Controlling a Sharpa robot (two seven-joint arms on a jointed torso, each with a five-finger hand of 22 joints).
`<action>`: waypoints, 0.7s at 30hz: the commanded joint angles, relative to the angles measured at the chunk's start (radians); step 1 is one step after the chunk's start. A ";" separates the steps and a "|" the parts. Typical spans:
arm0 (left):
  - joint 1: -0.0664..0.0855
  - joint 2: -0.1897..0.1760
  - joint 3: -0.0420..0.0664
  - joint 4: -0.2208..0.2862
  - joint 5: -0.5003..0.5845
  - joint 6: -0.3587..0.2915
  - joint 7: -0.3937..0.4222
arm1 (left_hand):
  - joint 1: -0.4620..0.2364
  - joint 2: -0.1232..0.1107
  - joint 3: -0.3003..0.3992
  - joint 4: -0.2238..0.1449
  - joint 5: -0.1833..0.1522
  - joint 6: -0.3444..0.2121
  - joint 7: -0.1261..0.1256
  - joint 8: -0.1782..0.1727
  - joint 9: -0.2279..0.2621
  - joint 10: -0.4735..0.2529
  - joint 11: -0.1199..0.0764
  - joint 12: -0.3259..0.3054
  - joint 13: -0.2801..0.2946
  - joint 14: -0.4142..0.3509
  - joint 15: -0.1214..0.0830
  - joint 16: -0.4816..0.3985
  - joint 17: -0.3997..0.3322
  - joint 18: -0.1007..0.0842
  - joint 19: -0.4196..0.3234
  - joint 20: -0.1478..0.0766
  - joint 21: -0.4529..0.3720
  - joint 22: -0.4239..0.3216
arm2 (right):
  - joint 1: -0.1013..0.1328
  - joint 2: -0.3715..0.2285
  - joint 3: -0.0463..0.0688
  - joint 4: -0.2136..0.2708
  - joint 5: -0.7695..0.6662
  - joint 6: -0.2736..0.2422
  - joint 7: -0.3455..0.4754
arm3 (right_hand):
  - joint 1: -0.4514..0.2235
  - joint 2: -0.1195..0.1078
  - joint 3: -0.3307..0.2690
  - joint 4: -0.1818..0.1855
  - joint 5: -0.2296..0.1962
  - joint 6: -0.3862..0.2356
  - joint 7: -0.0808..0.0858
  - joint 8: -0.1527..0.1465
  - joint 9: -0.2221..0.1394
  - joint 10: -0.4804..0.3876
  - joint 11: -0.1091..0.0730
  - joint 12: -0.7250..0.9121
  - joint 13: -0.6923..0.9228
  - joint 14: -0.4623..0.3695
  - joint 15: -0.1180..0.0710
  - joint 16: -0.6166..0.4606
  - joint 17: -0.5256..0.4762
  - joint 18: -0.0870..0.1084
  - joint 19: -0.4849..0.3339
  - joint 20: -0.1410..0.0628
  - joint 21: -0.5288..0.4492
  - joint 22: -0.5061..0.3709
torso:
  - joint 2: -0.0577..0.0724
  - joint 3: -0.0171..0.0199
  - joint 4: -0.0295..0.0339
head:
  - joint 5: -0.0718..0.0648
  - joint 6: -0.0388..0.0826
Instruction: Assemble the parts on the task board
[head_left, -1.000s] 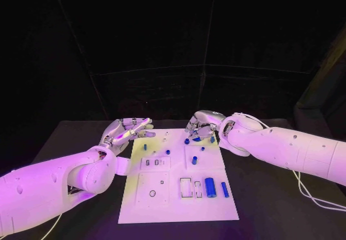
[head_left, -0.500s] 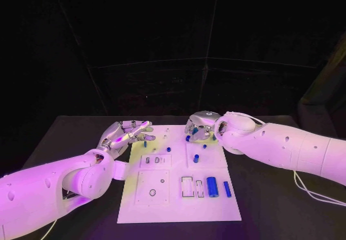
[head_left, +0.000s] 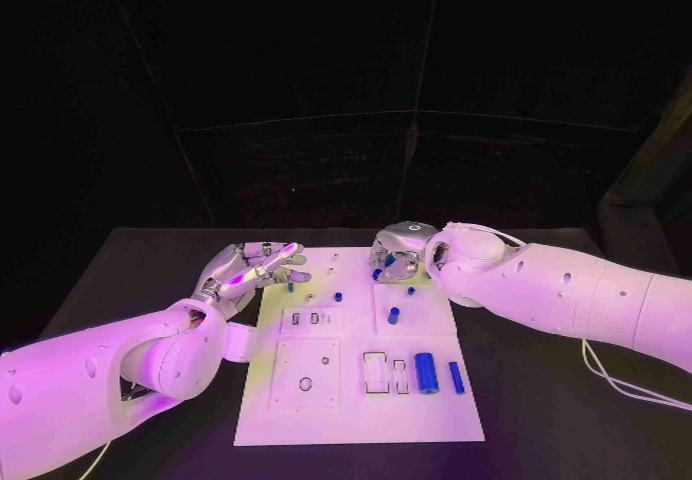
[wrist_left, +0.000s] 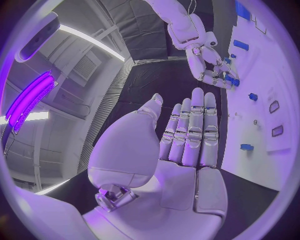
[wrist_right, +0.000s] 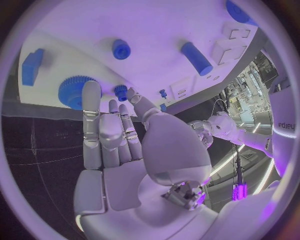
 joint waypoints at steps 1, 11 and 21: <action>0.002 -0.002 0.001 0.005 -0.007 0.019 0.000 | -0.003 0.008 0.002 -0.007 -0.001 0.007 0.004 -0.004 -0.001 0.004 0.003 -0.006 -0.002 0.003 0.000 -0.008 0.002 0.006 0.007 -0.003 -0.006 -0.001 | 0.003 0.005 0.001 -0.005 -0.010 0.030 -0.005 | -0.003 0.008 0.010 0.000 -0.004 -0.001 0.001 -0.002 0.001 0.009 0.001 0.003 0.000 0.033 0.008 0.008 0.009 -0.003 -0.002 0.004 0.011 0.011 | 0.004 -0.0009 0.0012 | 0.003 -0.001; 0.003 -0.006 0.001 0.015 -0.007 0.023 -0.003 | 0.000 0.010 0.002 -0.015 -0.001 0.007 0.005 -0.011 -0.001 0.004 0.004 -0.015 -0.002 0.000 0.002 -0.018 0.005 0.006 0.008 -0.001 -0.010 -0.005 | 0.003 0.024 0.001 -0.028 -0.010 0.067 -0.008 | -0.006 0.023 0.075 0.002 -0.035 0.018 -0.005 0.000 0.002 0.040 -0.007 0.003 -0.001 0.031 0.004 0.058 0.054 -0.011 0.003 0.004 0.078 0.082 | 0.007 -0.0004 0.0016 | 0.006 -0.010; 0.003 -0.006 0.001 0.014 -0.007 0.027 -0.004 | 0.004 0.012 0.004 -0.021 -0.001 0.008 0.005 -0.014 -0.001 0.004 0.005 -0.020 -0.002 -0.001 0.003 -0.023 0.007 0.006 0.008 -0.001 -0.013 -0.007 | 0.003 0.030 0.001 -0.035 -0.010 0.033 0.005 | -0.005 0.021 0.115 -0.001 -0.040 0.035 -0.005 0.004 0.004 0.059 -0.009 0.006 0.001 0.029 0.002 0.075 0.067 -0.014 0.001 0.005 0.107 0.112 | 0.009 -0.0010 0.0021 | 0.009 -0.015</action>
